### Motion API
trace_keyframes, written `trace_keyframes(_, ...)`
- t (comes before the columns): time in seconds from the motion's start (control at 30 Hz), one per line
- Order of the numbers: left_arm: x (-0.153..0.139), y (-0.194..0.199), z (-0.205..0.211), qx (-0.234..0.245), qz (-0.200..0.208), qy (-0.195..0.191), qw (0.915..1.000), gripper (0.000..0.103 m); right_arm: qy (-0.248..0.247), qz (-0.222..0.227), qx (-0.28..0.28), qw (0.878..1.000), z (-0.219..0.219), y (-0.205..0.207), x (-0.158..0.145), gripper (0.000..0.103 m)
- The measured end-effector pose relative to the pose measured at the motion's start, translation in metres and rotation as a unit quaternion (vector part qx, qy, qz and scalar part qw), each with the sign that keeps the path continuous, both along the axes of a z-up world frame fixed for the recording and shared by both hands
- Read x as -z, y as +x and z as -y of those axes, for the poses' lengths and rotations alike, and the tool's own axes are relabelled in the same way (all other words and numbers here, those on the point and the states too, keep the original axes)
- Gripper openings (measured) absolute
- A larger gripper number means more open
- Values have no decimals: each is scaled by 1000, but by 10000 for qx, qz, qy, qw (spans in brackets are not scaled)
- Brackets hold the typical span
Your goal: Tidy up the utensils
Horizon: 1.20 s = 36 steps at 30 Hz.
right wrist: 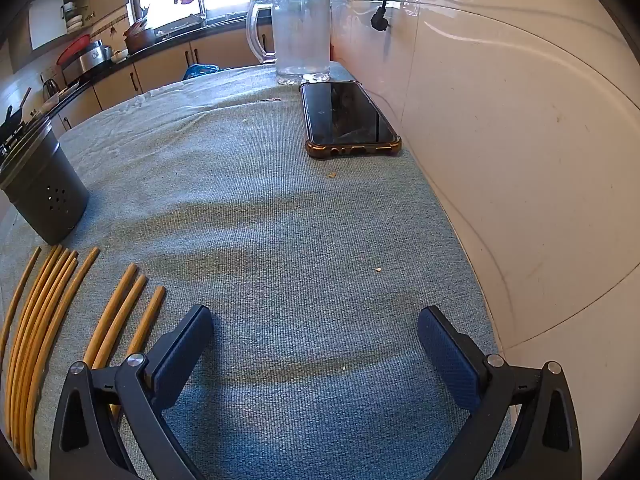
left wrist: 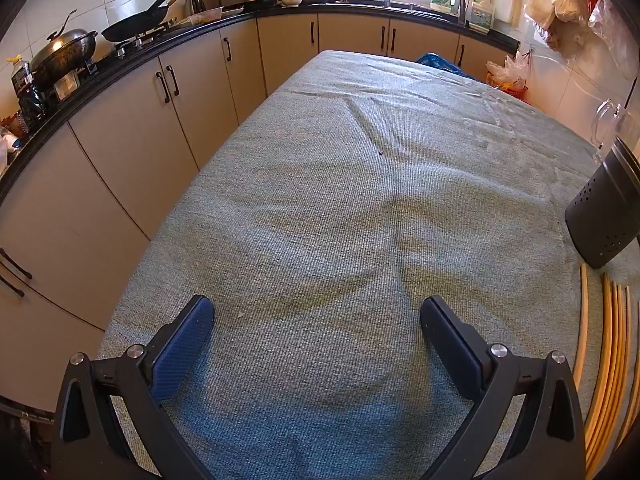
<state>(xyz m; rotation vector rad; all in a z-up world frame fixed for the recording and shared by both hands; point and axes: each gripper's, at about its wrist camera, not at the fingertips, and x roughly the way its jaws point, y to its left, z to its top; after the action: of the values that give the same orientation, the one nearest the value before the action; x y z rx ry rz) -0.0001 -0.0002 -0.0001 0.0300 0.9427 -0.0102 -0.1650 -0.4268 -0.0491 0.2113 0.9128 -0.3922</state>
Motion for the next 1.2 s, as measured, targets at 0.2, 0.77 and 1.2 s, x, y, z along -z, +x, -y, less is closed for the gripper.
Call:
trace_keyframes(0.2, 0, 0, -2, -49, 1, -13, 10000, 103, 4, 15, 2, 10000, 0, 0, 1, 103)
trace_keyframes(0.77, -86, -137, 28, 55, 1655, 328, 9857, 103, 290, -192, 15, 9994, -15, -24, -9, 103)
trace_keyframes(1.2, -139, -220, 49, 348, 2250, 271, 9734, 103, -72, 1164, -22, 9932, -97, -112, -78, 102)
